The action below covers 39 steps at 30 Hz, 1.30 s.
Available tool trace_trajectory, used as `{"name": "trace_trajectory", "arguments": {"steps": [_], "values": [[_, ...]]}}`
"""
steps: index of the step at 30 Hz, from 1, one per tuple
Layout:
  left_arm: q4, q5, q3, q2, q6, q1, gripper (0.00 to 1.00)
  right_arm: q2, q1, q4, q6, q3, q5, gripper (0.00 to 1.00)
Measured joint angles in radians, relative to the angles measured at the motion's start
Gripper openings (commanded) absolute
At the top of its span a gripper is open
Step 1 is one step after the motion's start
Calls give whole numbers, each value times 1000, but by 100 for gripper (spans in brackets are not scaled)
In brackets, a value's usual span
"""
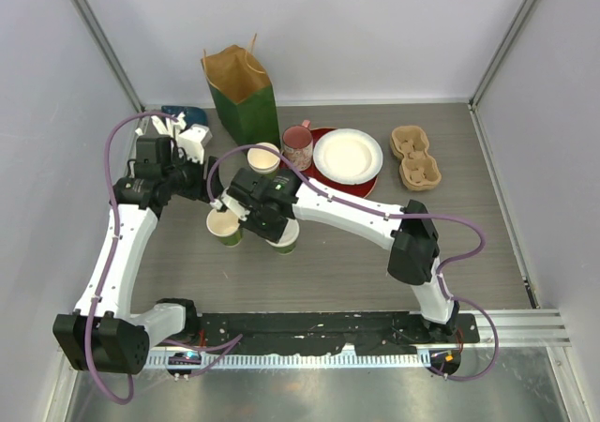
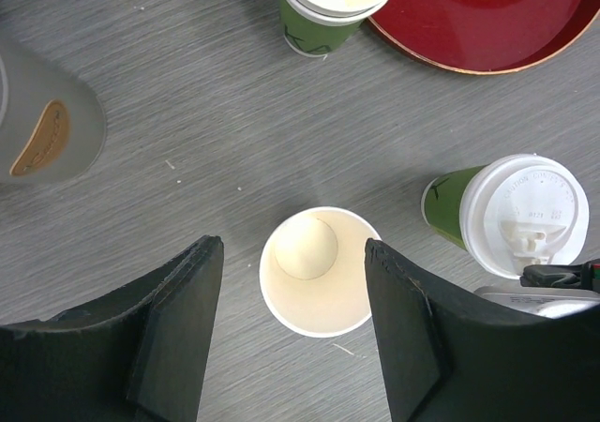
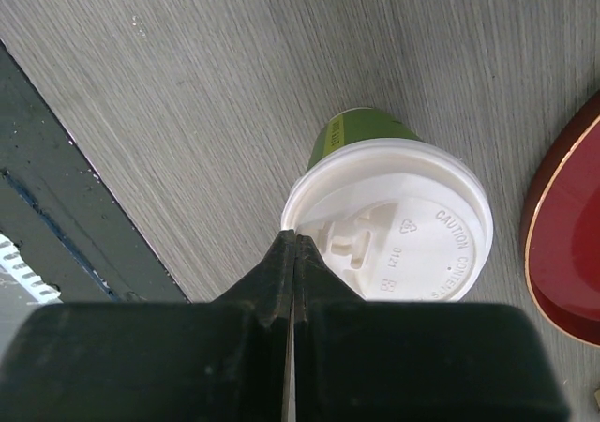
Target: Pack the takeout coffee
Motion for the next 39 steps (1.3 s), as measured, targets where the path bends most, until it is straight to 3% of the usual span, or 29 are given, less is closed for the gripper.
{"name": "trace_trajectory", "arguments": {"steps": [5,14,19,20,21,22,24,25,26,28,34,39], "values": [[0,19,-4,0,0,0,67,1,0,-1,2,4,2,24],[0,60,-6,2,0,0,67,1,0,-5,4,9,7,47],[1,88,-6,16,-4,-5,61,-3,0,-21,22,57,6,55],[-1,89,-6,17,-4,-6,54,-6,-2,-28,26,63,5,56],[0,89,-5,19,-5,-13,49,-9,-4,-29,30,64,5,55],[-1,90,-5,22,-8,-21,45,-16,-6,-31,34,64,5,48],[-4,100,-5,31,-8,-46,28,-39,-9,-6,48,57,4,26],[-8,110,-5,38,-5,-66,22,-62,-14,21,58,40,7,6],[-12,124,-6,44,-6,-85,11,-97,-19,54,73,7,11,1],[-15,147,-10,50,-10,-127,0,-206,-39,156,117,-129,4,1],[-18,238,-28,88,-2,-276,0,-515,-180,483,274,-601,-40,1],[-14,243,-28,142,-9,-358,0,-556,-201,647,342,-735,-40,1]]}}
